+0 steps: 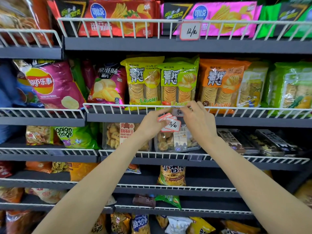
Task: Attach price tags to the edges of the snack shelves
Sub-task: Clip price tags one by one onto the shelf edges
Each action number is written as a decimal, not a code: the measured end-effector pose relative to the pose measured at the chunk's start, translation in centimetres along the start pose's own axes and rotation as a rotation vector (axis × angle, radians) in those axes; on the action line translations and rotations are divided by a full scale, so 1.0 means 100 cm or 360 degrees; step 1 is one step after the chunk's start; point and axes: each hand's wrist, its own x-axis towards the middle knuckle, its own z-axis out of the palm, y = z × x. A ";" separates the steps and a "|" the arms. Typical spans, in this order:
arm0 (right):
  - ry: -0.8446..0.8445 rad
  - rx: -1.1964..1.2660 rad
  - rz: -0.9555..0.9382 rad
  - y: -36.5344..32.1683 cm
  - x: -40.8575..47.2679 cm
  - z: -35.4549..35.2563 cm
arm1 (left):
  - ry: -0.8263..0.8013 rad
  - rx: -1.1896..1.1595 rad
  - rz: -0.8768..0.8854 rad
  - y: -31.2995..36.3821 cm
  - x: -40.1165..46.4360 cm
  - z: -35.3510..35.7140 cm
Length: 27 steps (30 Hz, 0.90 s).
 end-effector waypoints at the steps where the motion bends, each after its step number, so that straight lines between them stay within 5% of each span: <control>1: -0.0019 -0.0016 -0.0010 -0.001 0.000 -0.001 | 0.0029 -0.0028 -0.0004 0.000 0.000 -0.002; 4: -0.0148 0.0114 0.0083 -0.004 -0.001 -0.006 | 0.0150 -0.0095 -0.0024 -0.003 -0.003 -0.006; 12: -0.0527 0.1636 0.0348 -0.021 0.015 -0.050 | 0.0502 -0.0206 -0.0039 0.012 -0.031 -0.021; 27: -0.0419 0.1700 0.0154 -0.137 0.043 -0.051 | 0.0731 0.0011 -0.0013 -0.018 -0.101 -0.125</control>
